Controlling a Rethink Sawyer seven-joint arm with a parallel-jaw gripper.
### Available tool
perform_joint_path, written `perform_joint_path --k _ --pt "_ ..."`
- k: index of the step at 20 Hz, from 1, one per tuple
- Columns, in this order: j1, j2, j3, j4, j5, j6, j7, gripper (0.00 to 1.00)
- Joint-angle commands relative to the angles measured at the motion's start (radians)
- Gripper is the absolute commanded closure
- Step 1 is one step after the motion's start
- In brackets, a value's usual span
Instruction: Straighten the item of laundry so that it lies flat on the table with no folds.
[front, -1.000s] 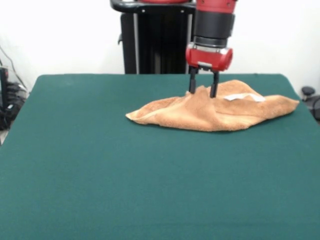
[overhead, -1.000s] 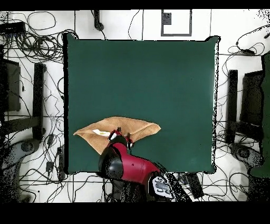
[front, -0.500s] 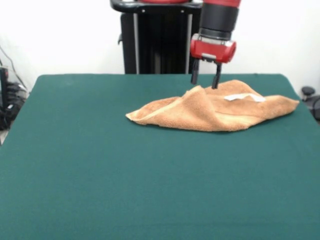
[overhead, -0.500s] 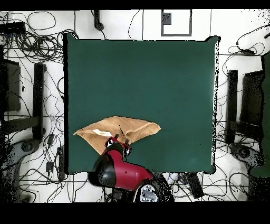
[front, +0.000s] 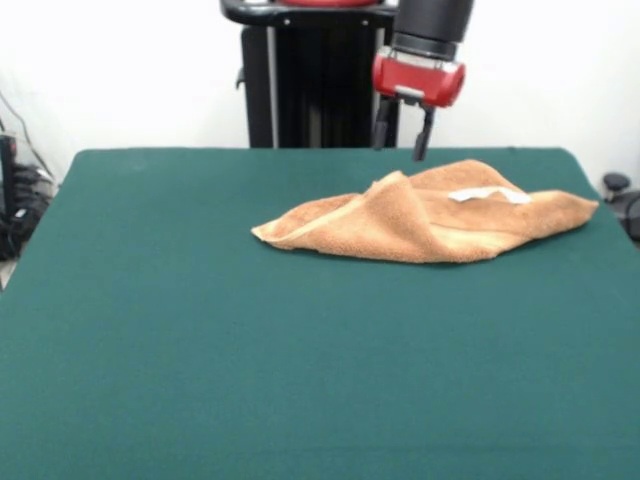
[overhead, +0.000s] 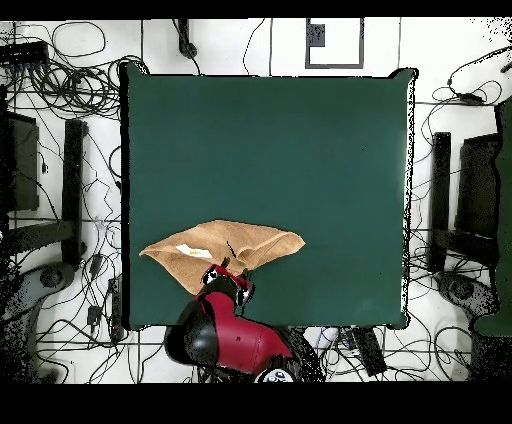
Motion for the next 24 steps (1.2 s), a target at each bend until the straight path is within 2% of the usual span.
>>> perform_joint_path --k 1,6,15,24 --pt "-0.012 0.014 0.037 0.009 0.041 0.014 0.21 0.0" --pt "-0.061 0.045 0.104 -0.005 0.003 -0.047 0.241 0.0" --pt "-0.073 0.064 0.144 -0.022 -0.001 -0.11 0.262 0.0" --pt "-0.102 0.102 0.205 -0.009 -0.05 -0.311 0.368 0.0"
